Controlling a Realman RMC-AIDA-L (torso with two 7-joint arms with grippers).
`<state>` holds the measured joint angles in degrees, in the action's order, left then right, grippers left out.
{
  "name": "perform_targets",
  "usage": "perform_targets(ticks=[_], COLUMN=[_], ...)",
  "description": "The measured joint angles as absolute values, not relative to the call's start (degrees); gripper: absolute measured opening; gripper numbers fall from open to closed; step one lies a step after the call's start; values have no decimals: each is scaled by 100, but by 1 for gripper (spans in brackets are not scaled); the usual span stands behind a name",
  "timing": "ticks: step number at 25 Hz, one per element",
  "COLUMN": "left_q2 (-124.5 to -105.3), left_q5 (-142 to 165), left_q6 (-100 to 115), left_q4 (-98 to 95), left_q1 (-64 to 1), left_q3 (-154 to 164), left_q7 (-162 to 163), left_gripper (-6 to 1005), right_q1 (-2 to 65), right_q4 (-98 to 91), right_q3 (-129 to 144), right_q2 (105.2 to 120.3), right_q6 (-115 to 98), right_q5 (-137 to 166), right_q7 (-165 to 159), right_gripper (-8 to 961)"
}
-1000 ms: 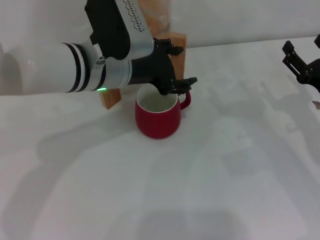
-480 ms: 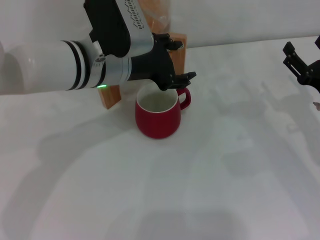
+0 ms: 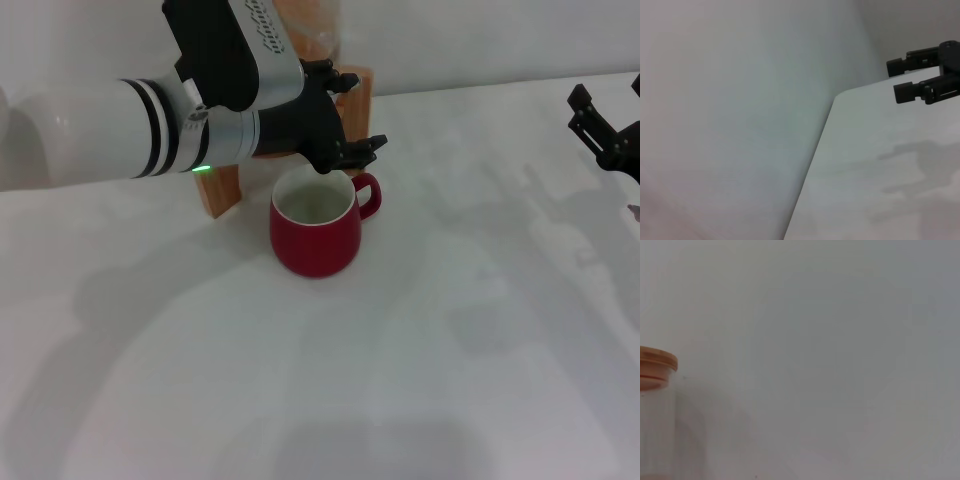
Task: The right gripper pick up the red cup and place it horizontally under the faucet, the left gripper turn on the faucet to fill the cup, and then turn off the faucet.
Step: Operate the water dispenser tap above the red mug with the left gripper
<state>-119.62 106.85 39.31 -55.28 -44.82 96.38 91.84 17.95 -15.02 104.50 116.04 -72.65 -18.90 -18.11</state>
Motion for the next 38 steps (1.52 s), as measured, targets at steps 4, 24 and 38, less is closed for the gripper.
perform_targets(ticks=[4,24,38], left_q2=[-11962,-11960,-11968], left_q5=[10685,10690,10351], left_q6=[3914,3779,3809], left_q4=[-5527,-5530,-6345], left_q1=[-4482,-4455,-3859], left_q3=[9637,9748,10198], left_q7=[9184,9195,9220], left_gripper=[761,761,761], right_q1=[1793,1792,1727], right_q4=[-1503,-1503,-1503], right_q3=[10450,10450,10454], right_q2=[11602,11601,11602], right_q6=[-7269,-7269,-7319], right_q5=[-1890,-1892,-1873], right_q7=[-1810,-1810,-1817], right_gripper=[843,843,843])
